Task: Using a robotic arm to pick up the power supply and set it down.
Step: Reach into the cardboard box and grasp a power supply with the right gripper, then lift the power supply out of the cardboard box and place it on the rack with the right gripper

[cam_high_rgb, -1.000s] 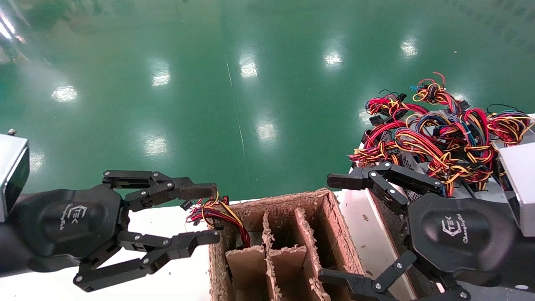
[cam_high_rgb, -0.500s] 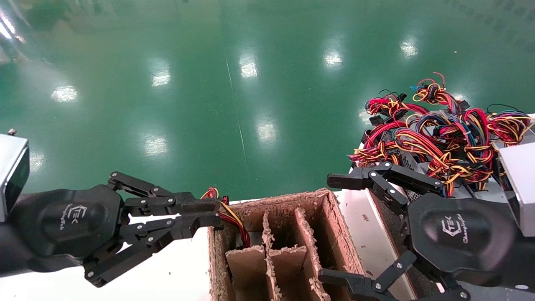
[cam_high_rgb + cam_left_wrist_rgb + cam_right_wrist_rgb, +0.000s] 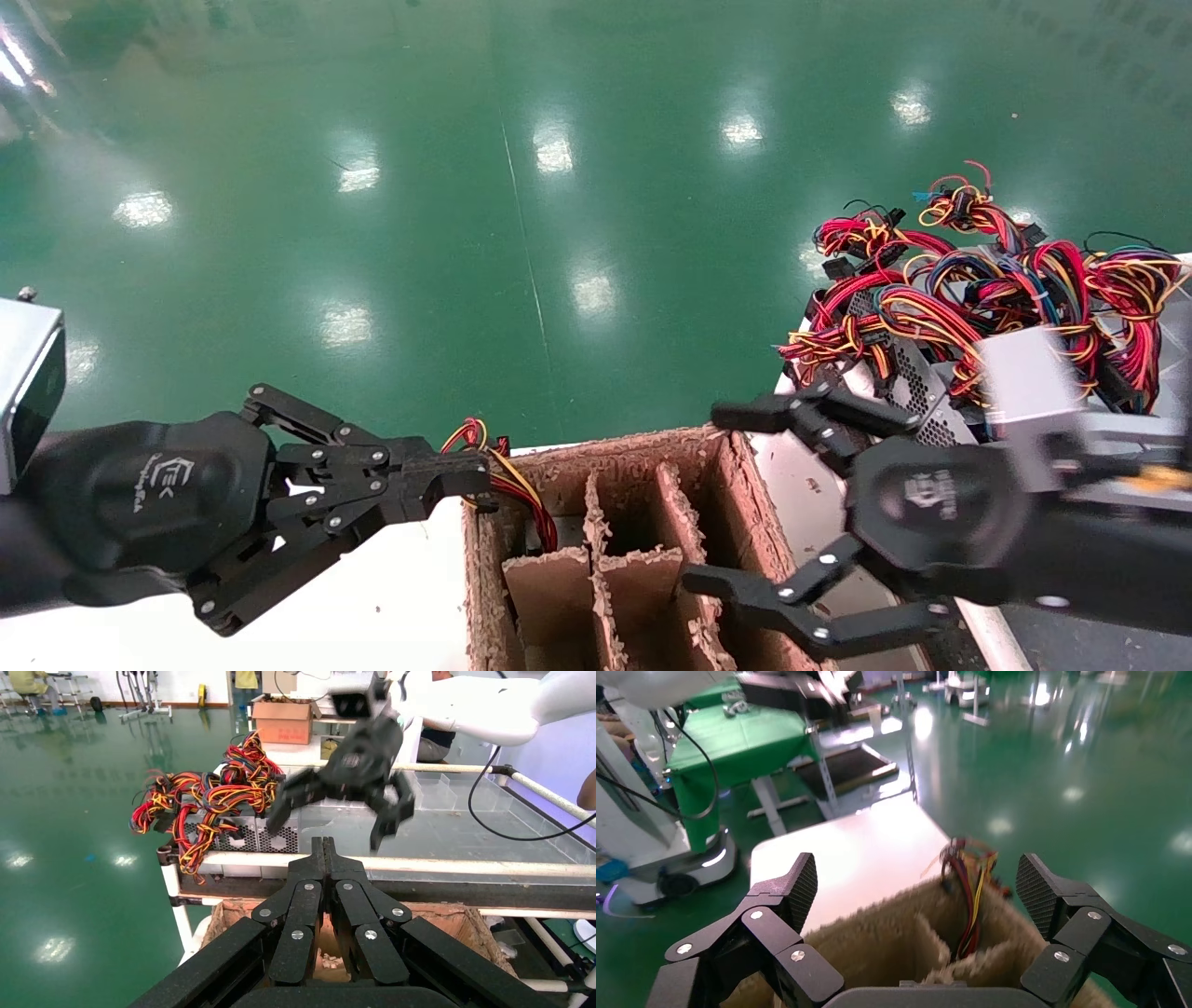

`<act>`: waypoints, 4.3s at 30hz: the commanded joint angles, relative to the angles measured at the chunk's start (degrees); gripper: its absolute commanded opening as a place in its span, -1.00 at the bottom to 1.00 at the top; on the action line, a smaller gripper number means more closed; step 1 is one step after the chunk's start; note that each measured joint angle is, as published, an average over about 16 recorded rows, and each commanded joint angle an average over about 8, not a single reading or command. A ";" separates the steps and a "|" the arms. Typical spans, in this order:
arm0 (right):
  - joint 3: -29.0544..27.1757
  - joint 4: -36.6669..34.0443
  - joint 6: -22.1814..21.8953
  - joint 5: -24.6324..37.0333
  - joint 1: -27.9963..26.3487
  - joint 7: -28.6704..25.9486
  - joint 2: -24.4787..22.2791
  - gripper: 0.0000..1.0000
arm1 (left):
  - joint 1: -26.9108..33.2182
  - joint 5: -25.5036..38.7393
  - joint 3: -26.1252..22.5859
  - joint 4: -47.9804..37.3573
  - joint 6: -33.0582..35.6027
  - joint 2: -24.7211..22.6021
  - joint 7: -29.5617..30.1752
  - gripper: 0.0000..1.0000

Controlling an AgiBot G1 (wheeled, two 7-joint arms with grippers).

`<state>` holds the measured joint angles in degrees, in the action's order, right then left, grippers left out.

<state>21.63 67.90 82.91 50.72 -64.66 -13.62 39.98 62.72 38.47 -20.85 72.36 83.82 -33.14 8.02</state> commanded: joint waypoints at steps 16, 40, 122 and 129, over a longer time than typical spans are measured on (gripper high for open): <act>10.97 -13.19 -4.23 16.01 -8.13 -4.69 14.75 1.00 | 0.00 -0.01 -0.01 0.00 0.00 0.00 0.00 1.00; 15.35 -38.41 -4.12 21.22 -16.40 4.26 30.71 -0.89 | 0.01 -0.01 -0.02 0.00 -0.01 0.01 -0.01 1.00; 8.39 -47.45 8.67 -0.19 -24.38 12.95 21.54 -1.00 | 0.02 -0.04 -0.07 0.00 -0.02 0.02 -0.03 1.00; 8.39 -33.64 8.31 -7.37 -22.85 6.07 10.33 -1.00 | 0.02 -0.05 -0.07 0.00 -0.03 0.03 -0.03 1.00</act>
<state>29.93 33.51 91.22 43.74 -87.24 -6.93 49.93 62.73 38.42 -20.93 72.36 83.79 -33.12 7.99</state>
